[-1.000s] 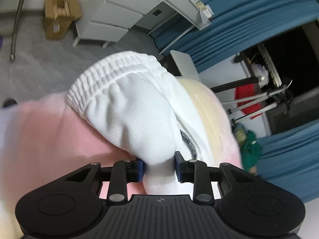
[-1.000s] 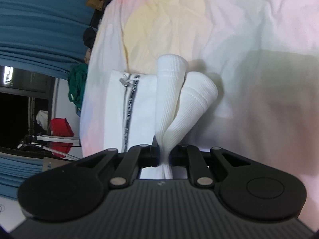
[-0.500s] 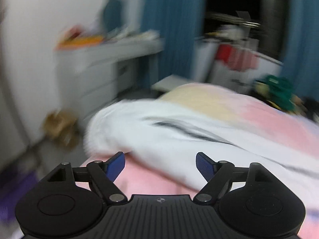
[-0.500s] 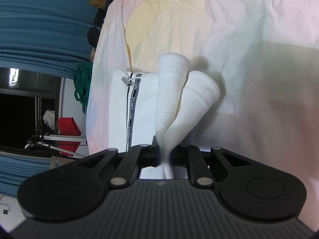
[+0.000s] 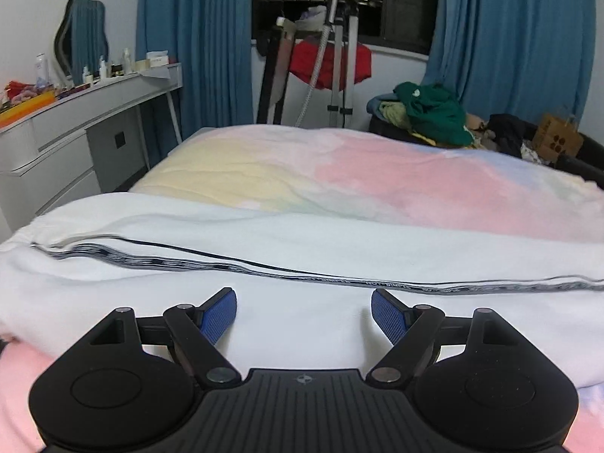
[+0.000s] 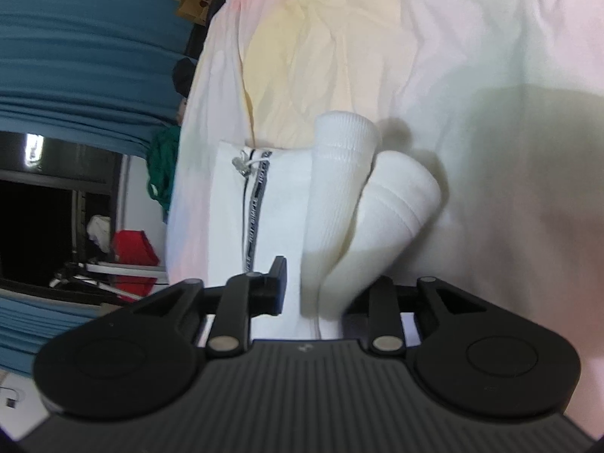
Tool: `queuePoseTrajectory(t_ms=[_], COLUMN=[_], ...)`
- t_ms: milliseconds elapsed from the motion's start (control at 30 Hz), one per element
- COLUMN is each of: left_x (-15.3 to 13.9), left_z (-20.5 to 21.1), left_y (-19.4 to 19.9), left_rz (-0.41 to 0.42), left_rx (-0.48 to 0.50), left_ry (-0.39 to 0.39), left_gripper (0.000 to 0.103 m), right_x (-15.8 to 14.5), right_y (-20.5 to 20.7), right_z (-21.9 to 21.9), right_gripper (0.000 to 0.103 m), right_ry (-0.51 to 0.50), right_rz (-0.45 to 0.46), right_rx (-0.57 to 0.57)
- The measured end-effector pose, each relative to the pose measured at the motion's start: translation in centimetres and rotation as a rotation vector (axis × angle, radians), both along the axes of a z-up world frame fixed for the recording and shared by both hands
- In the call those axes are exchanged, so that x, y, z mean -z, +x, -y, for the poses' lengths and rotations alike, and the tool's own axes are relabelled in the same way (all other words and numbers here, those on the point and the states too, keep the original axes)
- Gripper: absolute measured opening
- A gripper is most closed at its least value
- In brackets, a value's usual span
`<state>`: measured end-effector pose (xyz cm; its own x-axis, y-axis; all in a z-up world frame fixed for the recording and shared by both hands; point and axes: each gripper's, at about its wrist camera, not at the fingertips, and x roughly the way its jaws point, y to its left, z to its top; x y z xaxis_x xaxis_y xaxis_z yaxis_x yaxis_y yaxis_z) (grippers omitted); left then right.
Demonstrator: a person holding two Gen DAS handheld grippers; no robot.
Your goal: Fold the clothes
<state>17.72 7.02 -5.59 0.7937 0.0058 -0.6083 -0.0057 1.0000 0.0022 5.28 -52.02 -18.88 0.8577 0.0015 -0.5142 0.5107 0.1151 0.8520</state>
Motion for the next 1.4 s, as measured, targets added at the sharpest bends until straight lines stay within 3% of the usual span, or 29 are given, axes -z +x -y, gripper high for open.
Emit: queuePoseTrajectory(t_ms=[100,200,300,500,667,867,1033,1200,1400], left_x=[2.4,3.7,4.7,5.5,5.3,4.4,2.9,0.7,-3.4], left_z=[0.5,1.0,1.2,1.1,0.8,0.4,-0.5,-2.4,-7.3], left_y=[0.8,1.0,2.0,2.9,2.5,2.0,1.3,0.5,-0.7], left_rz=[-0.026,-0.040,-0.043,-0.047,-0.047,-0.053,-0.021,0.037,0.163], left_rx=[0.025,0.049,0.055,0.060,0.066,0.077,0.089,0.071,-0.049], left_ry=[0.057,0.102,0.099,0.101,0.100,0.083,0.031,-0.036,-0.109], left_gripper=[0.082,0.084,0.086,0.087,0.087,0.086,0.083,0.083,0.083], right_x=[-0.1,-1.3,-1.9,0.0,-2.3,-7.0,-13.4,-18.7,-20.0], right_y=[0.8,1.9,2.9,4.5,6.0,5.3,4.8,5.2,6.1], right_z=[0.6,0.4,-0.2,0.0,-1.9,-4.4,-9.6,-18.3,-31.5], right_gripper=[0.031,0.031,0.032,0.032,0.017,0.011,0.011,0.011,0.011], right_ry=[-0.036,-0.159,-0.243,-0.195,-0.430,-0.634,-0.841,-1.076,-1.305], right_rz=[0.048,0.101,0.096,0.003,-0.084,-0.035,0.057,0.167,0.282], right_rx=[-0.035,-0.103,-0.133,-0.134,-0.174,-0.166,-0.154,-0.208,-0.386])
